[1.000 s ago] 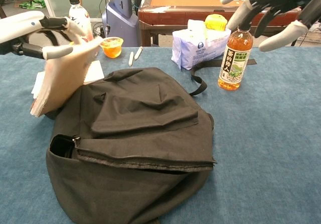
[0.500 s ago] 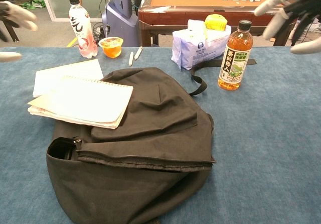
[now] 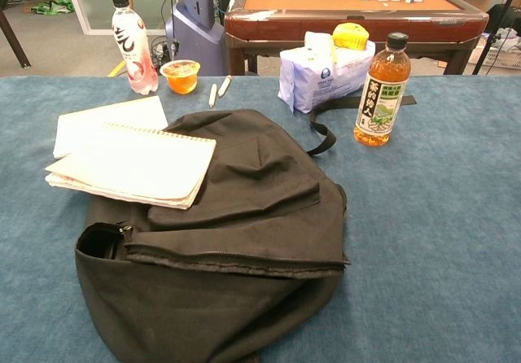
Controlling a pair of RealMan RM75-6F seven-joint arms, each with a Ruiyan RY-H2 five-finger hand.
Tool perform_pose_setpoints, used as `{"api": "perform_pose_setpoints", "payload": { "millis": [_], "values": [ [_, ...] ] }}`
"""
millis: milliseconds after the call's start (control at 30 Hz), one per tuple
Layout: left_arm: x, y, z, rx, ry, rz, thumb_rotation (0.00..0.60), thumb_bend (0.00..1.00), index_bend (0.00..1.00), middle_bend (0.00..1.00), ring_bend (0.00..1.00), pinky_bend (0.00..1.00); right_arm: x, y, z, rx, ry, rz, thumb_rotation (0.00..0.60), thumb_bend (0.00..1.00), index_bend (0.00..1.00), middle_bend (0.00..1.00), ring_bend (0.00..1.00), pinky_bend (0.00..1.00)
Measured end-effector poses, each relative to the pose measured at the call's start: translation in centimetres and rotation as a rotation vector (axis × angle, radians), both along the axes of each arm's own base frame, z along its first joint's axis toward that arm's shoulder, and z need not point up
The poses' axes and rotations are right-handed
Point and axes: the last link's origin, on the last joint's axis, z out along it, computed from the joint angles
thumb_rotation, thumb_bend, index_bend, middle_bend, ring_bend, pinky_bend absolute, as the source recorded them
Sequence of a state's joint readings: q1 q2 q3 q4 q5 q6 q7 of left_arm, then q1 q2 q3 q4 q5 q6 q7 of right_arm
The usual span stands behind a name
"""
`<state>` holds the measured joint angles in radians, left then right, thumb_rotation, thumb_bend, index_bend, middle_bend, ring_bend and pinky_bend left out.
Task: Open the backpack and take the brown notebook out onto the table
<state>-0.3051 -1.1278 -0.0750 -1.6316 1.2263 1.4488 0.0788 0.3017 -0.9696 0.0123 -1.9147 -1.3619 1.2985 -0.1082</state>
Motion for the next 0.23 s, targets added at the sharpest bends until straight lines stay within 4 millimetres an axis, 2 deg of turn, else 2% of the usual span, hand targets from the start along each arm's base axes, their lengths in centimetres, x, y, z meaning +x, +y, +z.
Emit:
{"api": "perform_pose_setpoints", "payload": {
  "millis": [100,233],
  "values": [
    [-0.3,-1.1,0.0,0.025,0.024,0.012,0.6,0.21,0.3,0.18,0.17,0.31,-1.4,1.6,-0.2,-0.02,0.021,-0.022,0.6,0.33,0.31,0.36,0.27,0.34],
    [-0.7,-3.3,-0.5,0.052,0.023,0.038,0.6,0.21,0.3,0.18,0.17,0.31,-1.9,2.5,-0.1,-0.042,0.032,-0.014,0.6,0.3,0.31,0.36,0.27,0.34]
  ]
}}
